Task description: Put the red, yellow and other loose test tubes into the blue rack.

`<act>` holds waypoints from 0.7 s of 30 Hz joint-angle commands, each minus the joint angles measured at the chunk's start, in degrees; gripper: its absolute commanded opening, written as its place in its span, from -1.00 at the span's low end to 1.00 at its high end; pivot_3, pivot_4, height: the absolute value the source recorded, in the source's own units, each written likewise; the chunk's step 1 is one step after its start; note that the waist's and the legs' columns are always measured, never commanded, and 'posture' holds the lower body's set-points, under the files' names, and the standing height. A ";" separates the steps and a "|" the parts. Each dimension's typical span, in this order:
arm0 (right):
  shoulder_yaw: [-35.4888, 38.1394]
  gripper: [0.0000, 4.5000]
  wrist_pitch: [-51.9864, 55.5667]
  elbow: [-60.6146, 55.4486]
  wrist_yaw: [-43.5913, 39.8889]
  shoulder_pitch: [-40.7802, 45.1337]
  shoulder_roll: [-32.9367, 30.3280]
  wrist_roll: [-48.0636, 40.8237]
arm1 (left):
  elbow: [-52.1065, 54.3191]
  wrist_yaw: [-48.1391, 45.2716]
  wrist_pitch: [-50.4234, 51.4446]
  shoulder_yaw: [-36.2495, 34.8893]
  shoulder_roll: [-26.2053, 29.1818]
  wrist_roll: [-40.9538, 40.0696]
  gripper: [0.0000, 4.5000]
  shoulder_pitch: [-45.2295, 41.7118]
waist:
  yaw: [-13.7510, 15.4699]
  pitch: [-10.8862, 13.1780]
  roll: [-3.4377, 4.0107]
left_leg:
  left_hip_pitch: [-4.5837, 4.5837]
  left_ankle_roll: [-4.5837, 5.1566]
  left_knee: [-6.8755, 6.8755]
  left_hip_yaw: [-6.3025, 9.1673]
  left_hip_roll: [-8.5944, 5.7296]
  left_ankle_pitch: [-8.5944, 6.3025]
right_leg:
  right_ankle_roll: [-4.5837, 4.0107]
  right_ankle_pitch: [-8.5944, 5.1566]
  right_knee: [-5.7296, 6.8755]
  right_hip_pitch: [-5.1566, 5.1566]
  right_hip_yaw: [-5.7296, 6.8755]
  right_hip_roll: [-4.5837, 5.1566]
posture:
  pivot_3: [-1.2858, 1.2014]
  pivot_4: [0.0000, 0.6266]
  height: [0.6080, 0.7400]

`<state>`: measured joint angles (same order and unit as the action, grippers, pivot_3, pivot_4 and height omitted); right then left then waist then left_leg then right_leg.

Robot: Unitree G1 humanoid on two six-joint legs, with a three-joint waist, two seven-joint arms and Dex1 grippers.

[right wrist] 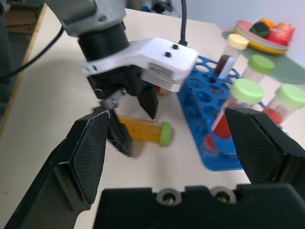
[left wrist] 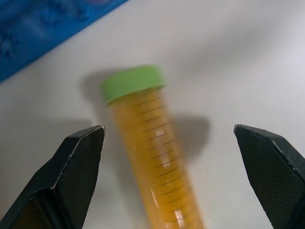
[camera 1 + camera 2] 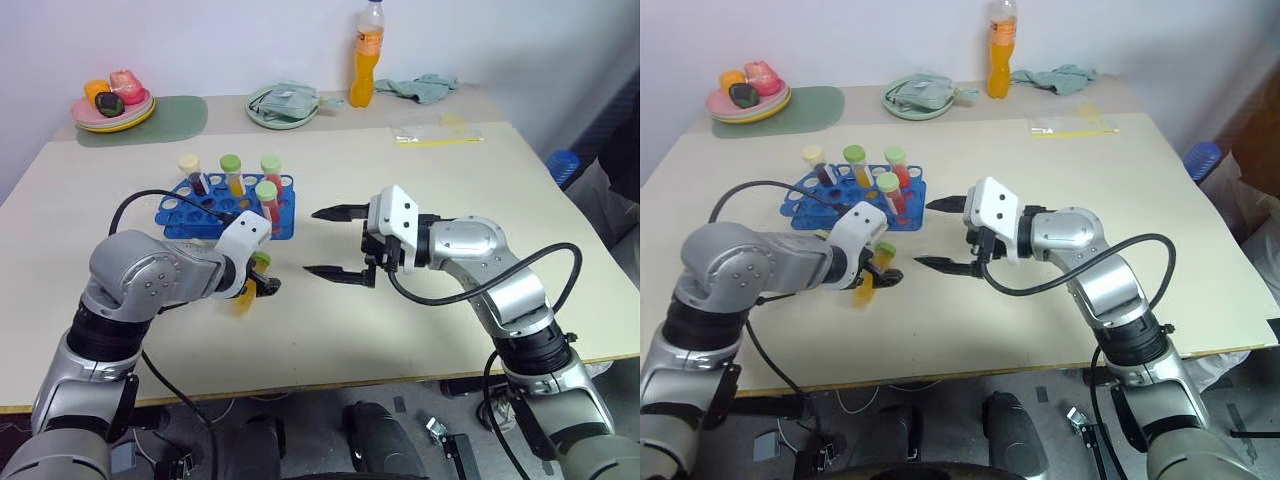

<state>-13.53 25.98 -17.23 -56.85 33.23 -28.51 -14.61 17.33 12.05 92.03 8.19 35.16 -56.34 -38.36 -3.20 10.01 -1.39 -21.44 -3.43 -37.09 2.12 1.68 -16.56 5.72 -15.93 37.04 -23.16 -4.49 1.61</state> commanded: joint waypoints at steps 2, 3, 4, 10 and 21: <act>-0.40 0.90 -0.43 -3.70 -0.97 -1.39 -1.84 -0.88 | -2.44 11.48 0.47 -1.78 -1.00 -7.56 1.00 -0.47 | 0.60 0.00 0.00 | 0.00 0.00 0.01 0.00 -0.01 0.00 | 0.00 0.00 0.00 -0.01 0.00 -0.02 | 0.03 -0.52 1.00; -0.50 0.90 -0.62 -3.85 -0.97 -1.64 -2.07 -0.86 | -3.12 13.44 0.47 -2.12 -1.47 -8.97 1.00 -0.46 | 0.71 0.00 0.00 | 0.00 0.00 0.01 0.00 -0.02 0.00 | 0.00 0.00 0.00 -0.02 0.00 -0.02 | 0.03 -0.52 1.00; -0.57 0.90 -0.75 -3.95 -0.91 -1.77 -2.19 -0.84 | -3.67 15.04 0.47 -2.09 -1.68 -10.42 1.00 -0.50 | 0.75 0.00 0.00 | 0.00 -0.01 0.01 -0.01 -0.02 0.01 | -0.01 0.00 0.00 -0.02 0.01 -0.01 | 0.03 -0.52 1.00; -0.93 0.92 -0.62 -4.44 -0.13 -2.31 -1.89 -0.62 | -5.83 23.64 0.47 -2.33 -2.61 -16.00 0.00 0.32 | 0.78 0.00 -0.01 | 0.01 -0.08 0.00 -0.07 -0.06 0.05 | -0.01 0.00 0.00 0.03 0.02 -0.01 | 0.03 -0.52 1.00; -0.19 0.92 0.43 -4.58 2.83 -3.73 -1.15 -0.96 | 13.01 4.43 -19.44 -13.92 10.63 -6.17 -0.46 5.16 | 0.77 0.05 -0.10 | -0.04 -0.38 0.09 -0.15 -0.07 0.21 | -0.04 -0.01 -0.05 -0.04 0.03 -0.03 | 0.03 -0.52 1.00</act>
<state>-14.95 26.63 -20.23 -54.96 29.47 -30.15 -14.81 25.64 21.91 81.42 -3.03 44.15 -69.00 -35.17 -2.43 10.06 -1.49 -21.48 -3.88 -36.98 1.97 1.60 -16.32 5.67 -15.95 36.98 -23.20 -4.46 1.58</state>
